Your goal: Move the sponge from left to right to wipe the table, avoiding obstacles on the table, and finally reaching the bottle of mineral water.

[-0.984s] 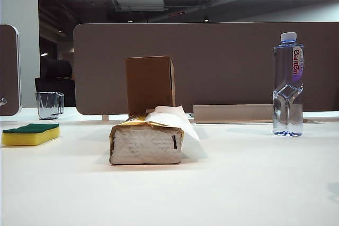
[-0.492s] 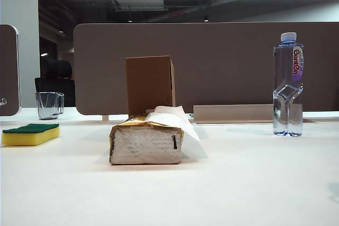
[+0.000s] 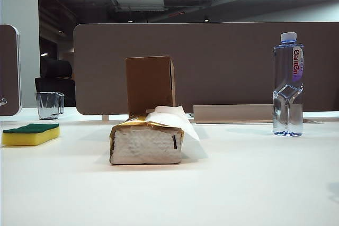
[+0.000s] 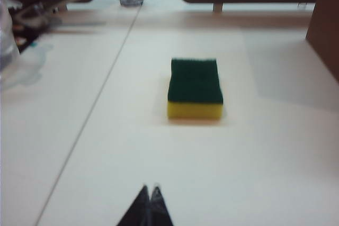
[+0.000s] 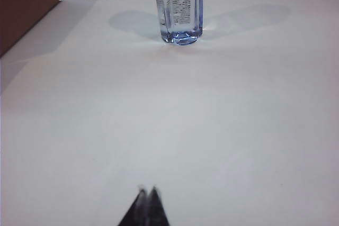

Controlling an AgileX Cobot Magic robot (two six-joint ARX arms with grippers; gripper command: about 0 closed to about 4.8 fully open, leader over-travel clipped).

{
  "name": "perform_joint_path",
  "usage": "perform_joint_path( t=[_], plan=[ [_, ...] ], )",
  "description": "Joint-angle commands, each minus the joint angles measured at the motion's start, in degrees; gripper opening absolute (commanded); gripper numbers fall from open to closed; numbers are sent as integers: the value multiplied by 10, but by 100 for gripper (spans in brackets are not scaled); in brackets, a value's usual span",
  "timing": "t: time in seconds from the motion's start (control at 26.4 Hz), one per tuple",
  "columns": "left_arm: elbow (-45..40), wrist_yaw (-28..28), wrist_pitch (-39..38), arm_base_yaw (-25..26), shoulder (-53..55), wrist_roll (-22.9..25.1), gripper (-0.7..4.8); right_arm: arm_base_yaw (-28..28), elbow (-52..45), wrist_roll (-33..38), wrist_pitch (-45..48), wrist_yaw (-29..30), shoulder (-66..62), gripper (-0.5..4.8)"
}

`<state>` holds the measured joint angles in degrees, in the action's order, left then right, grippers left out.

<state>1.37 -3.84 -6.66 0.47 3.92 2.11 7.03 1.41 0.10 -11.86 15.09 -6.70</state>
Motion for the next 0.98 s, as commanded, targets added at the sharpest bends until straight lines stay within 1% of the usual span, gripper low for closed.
perform_joint_path(
  t=[0.04, 0.11, 0.15, 0.34, 0.38, 0.42, 0.45, 0.49, 0.53, 0.61, 0.64, 0.68, 0.72, 0.79, 0.83, 0.91, 0.95, 0.98],
  plan=[
    [42, 9, 11, 0, 0, -33, 2, 0, 18, 28, 10, 3, 0, -6],
    [59, 38, 11, 0, 0, -37, 32, 0, 27, 33, 10, 5, 0, -6],
    [75, 69, 10, 0, 0, -37, 32, 0, 38, 33, 10, 17, -1, -6],
    [120, 144, 7, 0, 0, -45, 32, 0, 93, 63, 22, 17, -2, -6],
    [131, 163, 8, 0, 0, -45, 47, 0, 110, 73, 25, 17, -2, -6],
    [138, 170, 8, 0, 0, -45, 99, 0, 121, 79, 26, 18, -5, -6],
    [148, 170, 7, 0, 0, -45, 251, 0, 138, 88, 25, 21, -10, -6],
    [152, 169, 7, 0, 0, -48, 334, 0, 148, 92, 25, 31, -15, -6],
    [158, 169, 7, 0, 1, -63, 407, 0, 166, 92, 24, 52, -30, -6],
    [167, 171, 5, 0, 3, -92, 408, -1, 194, 94, 11, 83, -58, -6],
    [171, 172, 2, 0, 6, -102, 408, -1, 206, 100, 2, 87, -71, -5],
    [180, 180, -2, 0, 12, -112, 408, -1, 229, 111, -14, 94, -93, 8],
    [193, 196, -2, 0, 26, -121, 408, -1, 254, 111, -30, 96, -116, 47],
    [224, 214, -6, 0, 59, -122, 408, -1, 296, 126, -38, 122, -153, 103],
    [235, 218, -6, 0, 73, -121, 408, -1, 312, 130, -38, 132, -166, 115],
    [260, 221, -6, 0, 108, -120, 408, -1, 340, 139, -39, 151, -188, 119],
    [275, 220, -5, 0, 129, -120, 411, -1, 352, 139, -39, 160, -196, 132],
    [286, 220, -5, 0, 147, -120, 428, -1, 364, 140, -40, 168, -203, 155]
  ],
)
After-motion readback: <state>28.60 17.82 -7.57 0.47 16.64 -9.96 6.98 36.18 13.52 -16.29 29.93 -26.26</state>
